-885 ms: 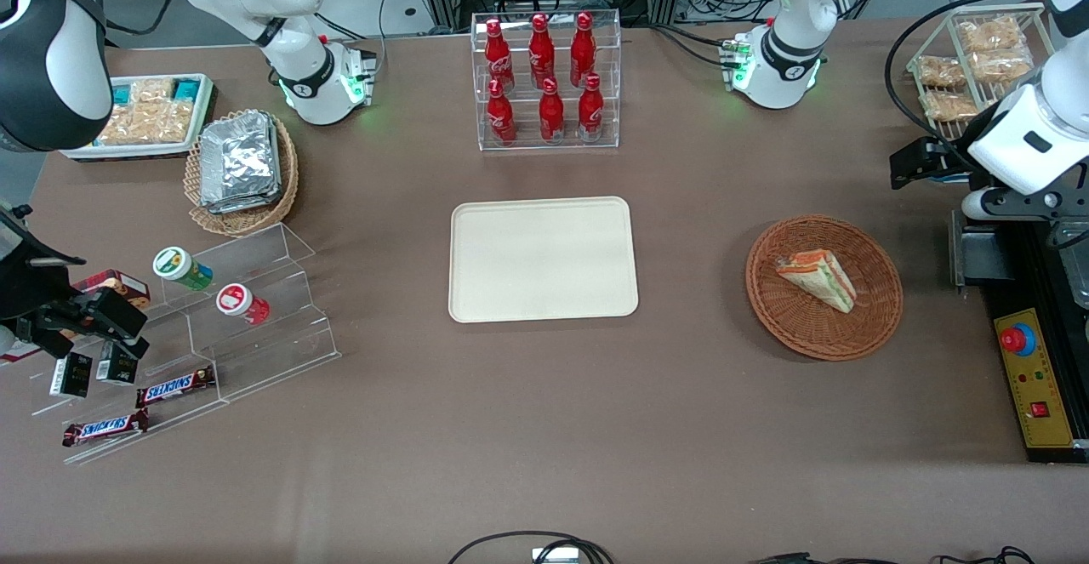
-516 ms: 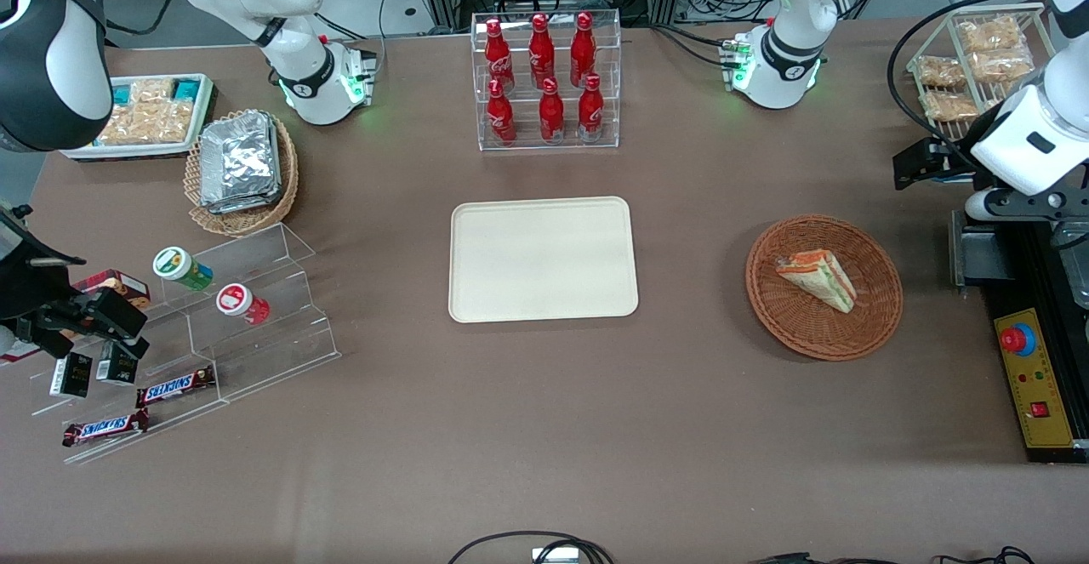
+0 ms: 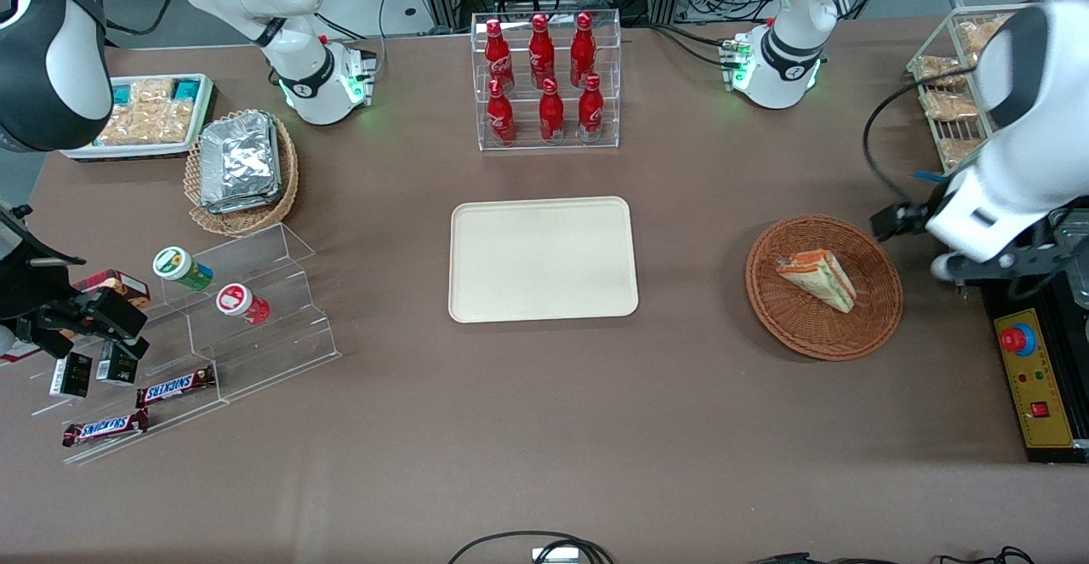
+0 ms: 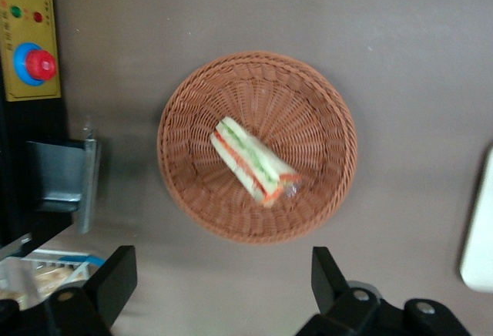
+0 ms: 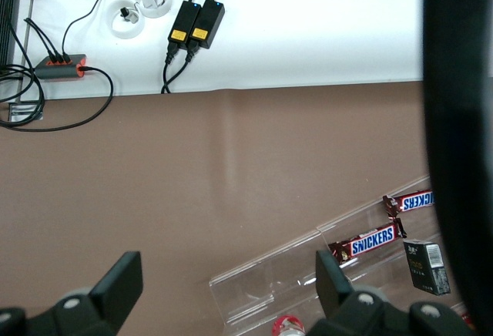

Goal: Place sandwich from basket to tray
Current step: 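Move the left gripper over the wrapped sandwich in the wicker basket, then lower the open left gripper around the sandwich and close it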

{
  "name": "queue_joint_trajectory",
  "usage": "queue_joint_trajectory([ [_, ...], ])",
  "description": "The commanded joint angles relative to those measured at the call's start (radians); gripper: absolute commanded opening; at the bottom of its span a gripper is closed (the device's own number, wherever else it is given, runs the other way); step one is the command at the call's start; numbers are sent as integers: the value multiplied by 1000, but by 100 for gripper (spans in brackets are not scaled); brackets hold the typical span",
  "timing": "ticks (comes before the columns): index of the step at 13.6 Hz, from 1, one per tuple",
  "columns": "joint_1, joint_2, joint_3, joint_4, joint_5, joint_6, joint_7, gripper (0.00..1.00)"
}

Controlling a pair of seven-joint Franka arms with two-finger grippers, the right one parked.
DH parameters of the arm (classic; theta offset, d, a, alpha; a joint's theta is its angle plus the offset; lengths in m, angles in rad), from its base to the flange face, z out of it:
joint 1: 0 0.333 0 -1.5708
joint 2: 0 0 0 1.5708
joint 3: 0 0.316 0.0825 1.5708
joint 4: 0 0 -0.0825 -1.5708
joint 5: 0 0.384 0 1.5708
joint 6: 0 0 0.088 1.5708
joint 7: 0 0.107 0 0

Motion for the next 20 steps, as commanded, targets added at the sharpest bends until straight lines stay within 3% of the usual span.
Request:
queue_joint_trajectory([
  [1,-7,-38,6,-169,16,162,-172,100],
  [5,-7,-31,5,-353,18,414,-485,100],
  [8,-8,17,6,-381,18,472,-617,100],
  [14,-1,63,9,-484,18,657,-792,100],
  [20,39,110,11,-536,18,771,-829,100],
])
